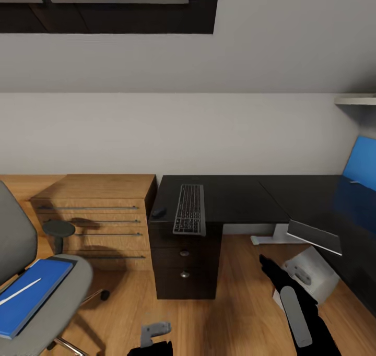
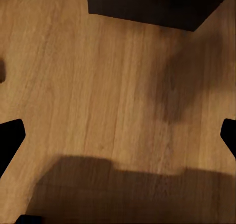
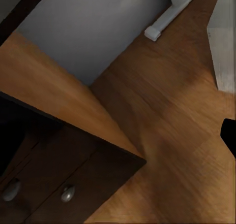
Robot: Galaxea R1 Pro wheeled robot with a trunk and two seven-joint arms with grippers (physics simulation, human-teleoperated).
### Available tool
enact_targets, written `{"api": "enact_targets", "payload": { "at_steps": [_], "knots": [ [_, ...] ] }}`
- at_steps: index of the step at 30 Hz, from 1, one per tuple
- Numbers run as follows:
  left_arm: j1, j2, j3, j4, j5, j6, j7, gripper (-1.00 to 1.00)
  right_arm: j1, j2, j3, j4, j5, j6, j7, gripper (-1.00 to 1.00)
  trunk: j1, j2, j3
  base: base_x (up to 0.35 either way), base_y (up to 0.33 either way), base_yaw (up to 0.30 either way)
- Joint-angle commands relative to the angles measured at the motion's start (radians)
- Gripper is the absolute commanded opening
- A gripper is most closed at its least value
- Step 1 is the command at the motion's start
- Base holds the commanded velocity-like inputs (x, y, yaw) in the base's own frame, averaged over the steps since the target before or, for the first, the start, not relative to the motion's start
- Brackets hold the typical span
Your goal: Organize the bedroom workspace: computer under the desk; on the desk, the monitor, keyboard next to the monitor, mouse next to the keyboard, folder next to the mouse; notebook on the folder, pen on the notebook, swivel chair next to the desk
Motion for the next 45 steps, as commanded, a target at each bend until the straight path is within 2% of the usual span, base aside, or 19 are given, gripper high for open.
{"api": "enact_targets", "payload": {
  "at_steps": [1,3,4,5,7,8,11,15,18,24,28,31,34,38,41,45],
  "knots": [
    [0.0,0.0,-0.001,-0.022,0.01,0.001,0.008,1.0,-0.001,-0.013,-0.01,0.056,-0.022,-0.057,0.078,1.0,0.004,-0.008,-0.004,0.0,0.0,0.0],
    [0.0,0.0,0.0,-0.042,0.01,0.001,0.006,1.0,-0.001,-0.02,-0.027,0.085,-0.039,-0.07,0.13,1.0,0.012,-0.022,-0.01,0.0,0.0,0.0],
    [0.0,0.0,0.0,-0.065,0.01,0.002,0.005,1.0,-0.001,-0.025,-0.053,0.113,-0.07,-0.078,0.181,1.0,0.015,-0.029,-0.013,0.0,0.0,0.0],
    [0.0,0.0,0.0,-0.102,0.01,0.003,0.004,1.0,-0.003,-0.033,-0.133,0.165,-0.191,-0.096,0.29,1.0,0.019,-0.036,-0.017,0.0,0.0,0.0],
    [0.0,0.0,0.0,-0.108,0.01,0.003,0.003,1.0,-0.006,-0.036,-0.153,0.183,-0.239,-0.108,0.318,1.0,0.027,-0.05,-0.023,0.0,0.0,0.0],
    [0.0,0.0,0.001,-0.113,0.01,0.003,0.003,1.0,-0.01,-0.039,-0.166,0.202,-0.279,-0.128,0.336,1.0,0.031,-0.057,-0.026,0.0,0.0,0.0],
    [0.0,0.0,0.001,-0.121,0.01,0.004,0.003,1.0,-0.02,-0.052,-0.181,0.227,-0.343,-0.173,0.355,1.0,0.042,-0.078,-0.035,0.0,0.0,0.0],
    [0.0,0.0,0.001,-0.126,0.01,0.005,0.003,1.0,-0.026,-0.061,-0.187,0.24,-0.399,-0.22,0.366,1.0,0.058,-0.106,-0.048,0.0,0.0,0.0],
    [0.0,0.0,0.001,-0.127,0.01,0.006,0.003,1.0,-0.027,-0.063,-0.19,0.248,-0.419,-0.247,0.369,1.0,0.069,-0.127,-0.057,0.0,0.0,0.0],
    [0.0,0.0,0.0,-0.128,0.011,0.006,0.003,1.0,-0.028,-0.065,-0.19,0.257,-0.427,-0.279,0.368,1.0,0.092,-0.169,-0.076,0.0,0.0,0.0],
    [0.0,0.0,-0.003,-0.127,0.011,0.006,0.003,1.0,-0.028,-0.061,-0.188,0.266,-0.43,-0.352,0.366,1.0,0.107,-0.197,-0.089,0.0,0.0,0.0],
    [0.0,0.0,-0.005,-0.128,0.011,0.006,0.003,1.0,-0.028,-0.059,-0.183,0.269,-0.431,-0.46,0.365,1.0,0.119,-0.218,-0.098,0.0,0.0,0.0],
    [0.0,0.0,-0.006,-0.128,0.011,0.006,0.003,1.0,-0.028,-0.058,-0.179,0.27,-0.432,-0.523,0.365,1.0,0.13,-0.239,-0.107,0.0,0.0,0.0],
    [0.0,0.0,-0.008,-0.127,0.011,0.006,0.003,1.0,-0.028,-0.058,-0.181,0.266,-0.438,-0.553,0.366,1.0,0.146,-0.267,-0.12,0.0,0.0,0.0],
    [0.0,0.0,-0.014,-0.127,0.011,0.006,0.003,1.0,-0.028,-0.058,-0.184,0.263,-0.461,-0.561,0.368,1.0,0.157,-0.288,-0.129,0.0,0.0,0.0],
    [0.0,0.0,-0.019,-0.126,0.011,0.007,0.003,1.0,-0.028,-0.059,-0.183,0.258,-0.536,-0.564,0.37,1.0,0.161,-0.295,-0.133,0.0,0.0,0.0]
  ]
}}
